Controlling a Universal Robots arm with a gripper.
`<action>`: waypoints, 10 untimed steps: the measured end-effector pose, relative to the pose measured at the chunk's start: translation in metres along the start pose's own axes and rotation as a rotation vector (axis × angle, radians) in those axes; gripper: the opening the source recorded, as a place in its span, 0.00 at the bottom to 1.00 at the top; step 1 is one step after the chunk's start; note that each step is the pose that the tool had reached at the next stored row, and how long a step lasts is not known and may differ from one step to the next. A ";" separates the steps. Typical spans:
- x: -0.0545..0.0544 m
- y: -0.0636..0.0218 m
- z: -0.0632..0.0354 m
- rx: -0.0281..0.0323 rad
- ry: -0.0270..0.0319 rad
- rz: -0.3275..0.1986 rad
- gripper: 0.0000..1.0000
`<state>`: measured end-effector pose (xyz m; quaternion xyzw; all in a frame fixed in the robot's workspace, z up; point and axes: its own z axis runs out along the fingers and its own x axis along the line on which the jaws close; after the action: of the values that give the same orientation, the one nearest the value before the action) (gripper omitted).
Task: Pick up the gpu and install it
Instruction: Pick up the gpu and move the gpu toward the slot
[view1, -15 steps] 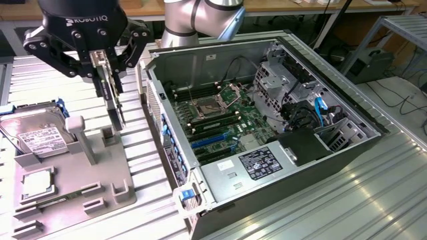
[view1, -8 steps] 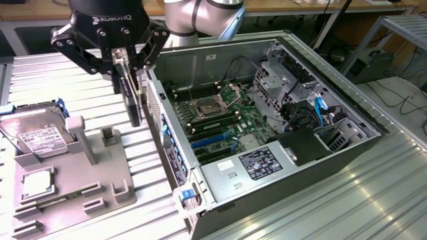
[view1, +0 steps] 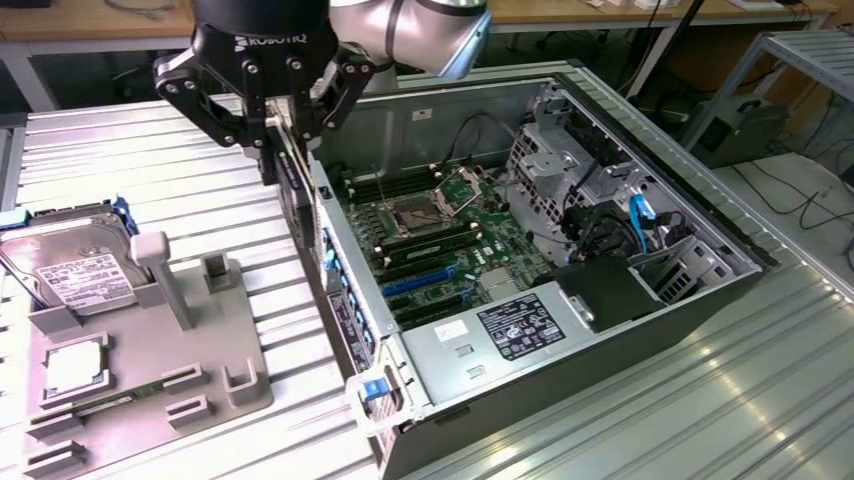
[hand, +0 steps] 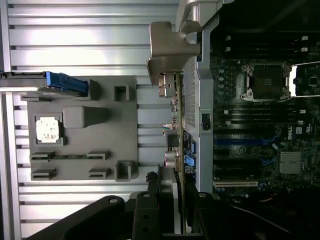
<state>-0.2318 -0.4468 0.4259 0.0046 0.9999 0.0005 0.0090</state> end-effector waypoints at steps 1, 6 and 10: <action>-0.002 0.0000 0.0000 0.0001 0.0001 0.000 0.30; -0.013 0.0001 0.0003 0.0001 0.0001 0.004 0.30; -0.029 0.0002 0.0011 0.0001 0.0000 0.004 0.30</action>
<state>-0.2027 -0.4469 0.4253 0.0067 0.9999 0.0005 0.0090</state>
